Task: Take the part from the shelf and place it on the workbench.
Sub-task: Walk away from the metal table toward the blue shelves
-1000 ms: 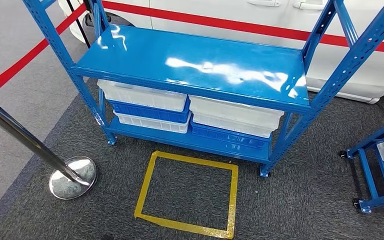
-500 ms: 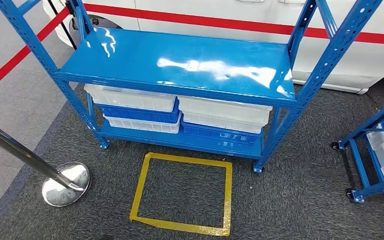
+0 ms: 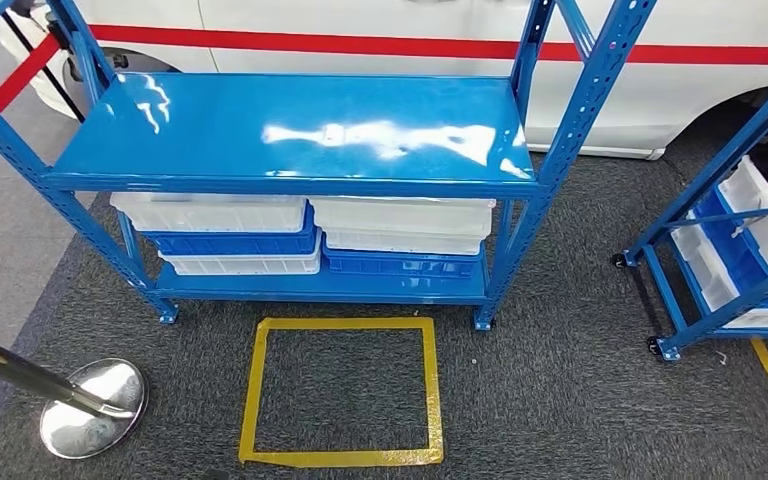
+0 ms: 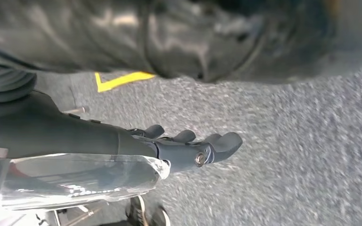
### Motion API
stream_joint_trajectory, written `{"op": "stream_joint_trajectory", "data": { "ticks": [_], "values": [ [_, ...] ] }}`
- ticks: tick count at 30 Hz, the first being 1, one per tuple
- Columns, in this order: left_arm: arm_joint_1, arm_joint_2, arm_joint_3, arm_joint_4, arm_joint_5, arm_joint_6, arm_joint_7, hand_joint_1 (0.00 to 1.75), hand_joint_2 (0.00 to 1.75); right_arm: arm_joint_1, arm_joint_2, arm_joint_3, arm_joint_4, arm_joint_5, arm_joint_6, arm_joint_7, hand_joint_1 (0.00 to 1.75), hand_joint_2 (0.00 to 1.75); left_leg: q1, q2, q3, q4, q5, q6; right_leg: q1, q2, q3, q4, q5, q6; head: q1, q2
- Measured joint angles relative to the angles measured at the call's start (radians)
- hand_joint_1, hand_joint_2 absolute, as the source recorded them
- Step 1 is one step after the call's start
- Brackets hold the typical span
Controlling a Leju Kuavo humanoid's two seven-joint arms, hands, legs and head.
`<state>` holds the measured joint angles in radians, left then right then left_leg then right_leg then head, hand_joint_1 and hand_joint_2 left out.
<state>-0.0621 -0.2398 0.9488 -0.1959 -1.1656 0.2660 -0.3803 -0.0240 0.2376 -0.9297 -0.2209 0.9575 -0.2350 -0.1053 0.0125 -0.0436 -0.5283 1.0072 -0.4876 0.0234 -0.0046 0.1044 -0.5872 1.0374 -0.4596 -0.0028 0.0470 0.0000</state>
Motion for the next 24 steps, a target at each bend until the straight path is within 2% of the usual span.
{"op": "stream_joint_trajectory", "data": {
  "ticks": [2,3,4,5,6,7,8,9,11,12,13,15,17,19,20,21,22,23,24],
  "values": [
    [0.0,-0.002,0.0,0.0,0.0,0.0,0.0,0.0,0.0,0.001,0.0,0.0,0.0,0.0,0.0,0.0,0.0,0.0,0.005,0.023,0.005,-0.013,0.009,0.011,0.002,-0.041,-0.024,0.049,-0.034,0.012,0.001,0.0],
    [0.001,-0.002,0.0,0.0,0.0,0.0,0.0,0.0,0.0,0.0,-0.001,0.0,0.0,0.0,0.0,0.0,0.0,0.0,0.005,0.036,0.005,-0.015,0.011,0.015,0.0,-0.069,-0.049,0.102,-0.065,0.016,0.002,0.0],
    [0.003,-0.002,0.0,0.0,0.0,0.0,0.0,0.0,0.0,0.0,-0.001,0.0,0.0,0.0,0.0,0.0,0.0,0.0,0.004,0.049,0.005,-0.015,0.011,0.017,-0.003,-0.085,-0.081,0.165,-0.097,0.022,0.002,0.0],
    [0.004,-0.002,0.0,0.0,0.0,0.0,0.0,0.0,0.0,-0.001,-0.001,0.0,0.0,0.0,0.0,0.0,0.0,0.0,0.003,0.062,0.004,-0.014,0.009,0.017,-0.006,-0.092,-0.109,0.222,-0.118,0.027,0.002,0.0],
    [0.004,-0.002,0.001,0.0,0.0,0.0,0.0,0.0,0.0,-0.001,-0.001,0.0,0.0,0.0,0.0,0.0,0.0,0.0,0.003,0.075,0.004,-0.013,0.008,0.017,-0.009,-0.096,-0.125,0.253,-0.122,0.031,0.002,0.0],
    [0.004,-0.002,0.001,0.0,0.0,0.0,0.0,0.0,0.0,0.0,-0.001,0.0,0.0,0.0,0.0,0.0,0.0,0.0,0.004,0.088,0.006,-0.012,0.005,0.015,-0.011,-0.1,-0.122,0.248,-0.107,0.033,0.002,0.0],
    [0.003,-0.003,0.001,0.0,-0.001,0.0,0.0,0.0,0.0,0.001,-0.001,0.0,0.0,0.001,0.0,0.0,0.0,0.0,0.004,0.099,0.008,-0.011,0.002,0.014,-0.014,-0.106,-0.099,0.205,-0.077,0.035,0.002,0.0],
    [0.003,-0.003,0.001,0.0,-0.001,0.0,0.0,0.0,0.0,0.001,-0.001,0.0,0.0,0.002,0.002,0.0,0.0,0.0,0.004,0.109,0.011,-0.01,-0.001,0.01,-0.014,-0.123,-0.063,0.138,-0.042,0.034,0.002,0.0],
    [0.002,-0.004,0.001,0.0,-0.002,0.0,0.0,0.0,0.0,-0.001,-0.002,0.0,0.0,0.007,0.007,0.0,0.0,0.0,-0.001,0.127,0.017,-0.006,-0.01,0.0,-0.007,-0.159,-0.006,0.027,-0.005,0.022,0.002,0.0],
    [0.002,-0.004,0.001,0.0,-0.002,0.0,0.0,0.0,0.0,-0.002,-0.002,0.0,0.0,0.01,0.011,0.0,0.0,0.0,-0.003,0.136,0.019,-0.005,-0.013,-0.006,-0.002,-0.168,0.005,0.003,-0.001,0.014,0.002,0.0],
    [0.001,-0.004,0.001,0.0,-0.003,0.0,0.0,0.0,0.0,-0.003,-0.003,0.0,0.0,0.012,0.014,0.0,0.0,0.0,-0.005,0.143,0.021,-0.006,-0.015,-0.011,0.002,-0.165,0.004,-0.002,-0.004,0.007,0.002,0.0],
    [-0.002,-0.004,0.001,0.0,-0.006,0.0,0.0,0.0,0.0,-0.001,-0.003,0.0,0.0,0.016,0.015,0.001,0.0,0.0,-0.004,0.15,0.026,-0.006,-0.02,-0.022,0.0,-0.148,0.003,-0.005,-0.001,-0.006,0.001,0.0],
    [-0.004,-0.004,0.001,0.0,-0.008,0.001,0.0,0.0,0.87,0.0,-0.002,0.0,0.0,0.02,0.006,0.006,0.0,0.0,0.0,0.116,0.015,0.03,-0.05,-0.033,-0.006,-0.136,0.005,-0.012,0.003,-0.019,0.001,0.0],
    [-0.002,-0.004,0.0,0.0,-0.01,0.001,0.0,0.0,1.75,-0.001,-0.002,0.0,0.0,0.021,-0.005,0.02,0.0,0.0,0.002,0.07,-0.036,0.145,-0.116,-0.038,-0.008,-0.126,0.005,-0.015,0.005,-0.027,0.001,0.0],
    [-0.001,-0.004,0.0,0.0,-0.01,0.001,0.0,0.0,1.75,-0.002,-0.002,0.0,0.0,0.021,-0.011,0.03,0.0,0.0,0.002,0.059,-0.069,0.214,-0.145,-0.039,-0.007,-0.12,0.004,-0.014,0.005,-0.029,0.001,0.0],
    [0.001,-0.004,0.0,0.0,-0.011,0.001,0.0,0.0,1.75,-0.003,-0.002,0.0,0.0,0.021,-0.016,0.039,0.0,0.0,0.002,0.055,-0.095,0.266,-0.159,-0.039,-0.006,-0.113,0.004,-0.014,0.004,-0.03,0.001,0.0],
    [0.003,-0.004,0.001,0.0,-0.012,0.001,0.0,0.0,1.75,-0.003,-0.002,0.0,0.0,0.022,-0.021,0.047,0.0,0.0,0.002,0.054,-0.107,0.284,-0.152,-0.038,-0.005,-0.107,0.005,-0.013,0.004,-0.03,0.001,0.0],
    [0.004,-0.004,0.001,0.0,-0.014,0.001,-0.001,0.0,1.75,-0.003,-0.002,0.0,0.0,0.023,-0.025,0.052,0.0,0.44,0.002,0.054,-0.099,0.26,-0.124,-0.037,-0.005,-0.101,0.007,-0.012,0.004,-0.03,0.001,0.0],
    [0.004,-0.004,0.001,0.0,-0.016,0.001,-0.004,0.0,1.75,-0.003,-0.002,0.0,0.0,0.025,-0.029,0.055,0.0,0.87,0.002,0.054,-0.076,0.201,-0.084,-0.034,-0.005,-0.095,0.008,-0.011,0.003,-0.029,0.001,0.0]
  ]
}}
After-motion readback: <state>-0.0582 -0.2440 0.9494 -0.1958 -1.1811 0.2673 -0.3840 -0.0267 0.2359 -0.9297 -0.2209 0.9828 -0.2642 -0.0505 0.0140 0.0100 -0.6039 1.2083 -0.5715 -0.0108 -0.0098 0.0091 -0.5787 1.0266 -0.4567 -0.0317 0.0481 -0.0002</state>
